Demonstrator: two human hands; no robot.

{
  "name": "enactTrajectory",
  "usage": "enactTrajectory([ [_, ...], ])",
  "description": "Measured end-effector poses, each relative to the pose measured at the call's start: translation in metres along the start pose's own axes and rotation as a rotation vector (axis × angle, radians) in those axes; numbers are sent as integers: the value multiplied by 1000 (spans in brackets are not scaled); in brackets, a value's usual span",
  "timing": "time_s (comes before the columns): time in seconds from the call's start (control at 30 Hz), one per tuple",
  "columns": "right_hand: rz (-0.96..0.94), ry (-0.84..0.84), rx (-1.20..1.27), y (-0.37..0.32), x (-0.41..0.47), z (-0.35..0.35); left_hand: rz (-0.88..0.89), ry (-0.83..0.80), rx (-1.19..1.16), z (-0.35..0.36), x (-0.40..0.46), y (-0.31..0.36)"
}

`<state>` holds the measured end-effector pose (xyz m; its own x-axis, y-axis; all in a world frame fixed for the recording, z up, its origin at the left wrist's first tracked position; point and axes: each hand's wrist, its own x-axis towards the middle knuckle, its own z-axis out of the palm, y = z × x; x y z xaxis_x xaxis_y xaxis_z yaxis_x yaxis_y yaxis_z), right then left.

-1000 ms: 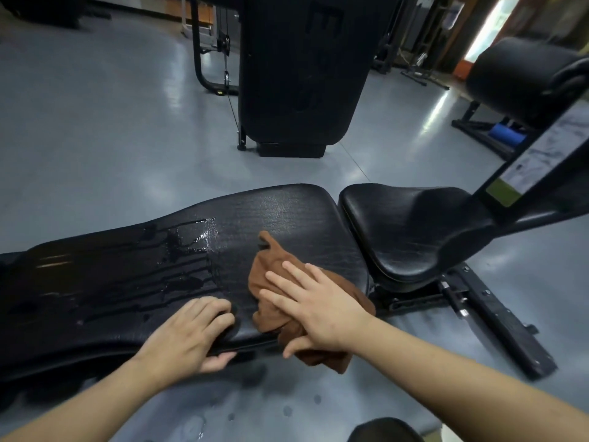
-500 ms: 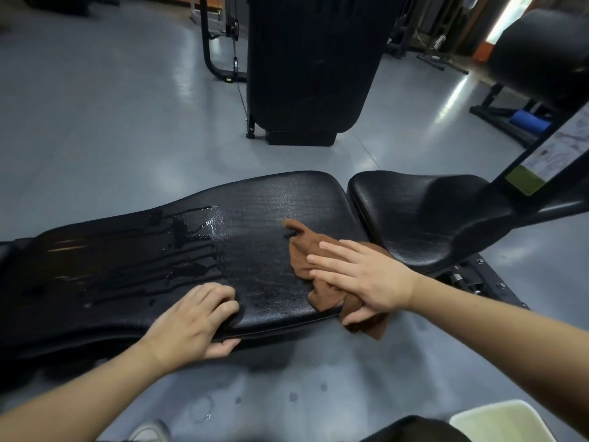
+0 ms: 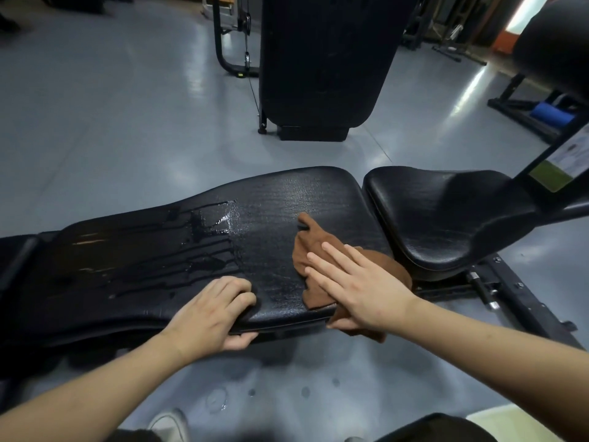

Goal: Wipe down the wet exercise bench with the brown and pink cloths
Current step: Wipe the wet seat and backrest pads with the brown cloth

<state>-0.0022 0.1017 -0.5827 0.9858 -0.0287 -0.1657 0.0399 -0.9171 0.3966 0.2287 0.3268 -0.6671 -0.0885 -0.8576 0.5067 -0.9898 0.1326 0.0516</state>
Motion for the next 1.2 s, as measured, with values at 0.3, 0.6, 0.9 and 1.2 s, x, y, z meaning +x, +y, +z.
enactTrajectory([
  [0.3,206,-109,79,-104,84,-32,-95,48,2,-4,-10,-6],
  [0.6,118,-95,24,-121,109,-36,-97,8,20,-7,-33,-26],
  [0.9,-89,9,45,-54,61,-18,-108,-14,42,-4,-35,-26],
  [1.2,-113,37,41,3,11,-8,-111,10,40,0,-37,-27],
])
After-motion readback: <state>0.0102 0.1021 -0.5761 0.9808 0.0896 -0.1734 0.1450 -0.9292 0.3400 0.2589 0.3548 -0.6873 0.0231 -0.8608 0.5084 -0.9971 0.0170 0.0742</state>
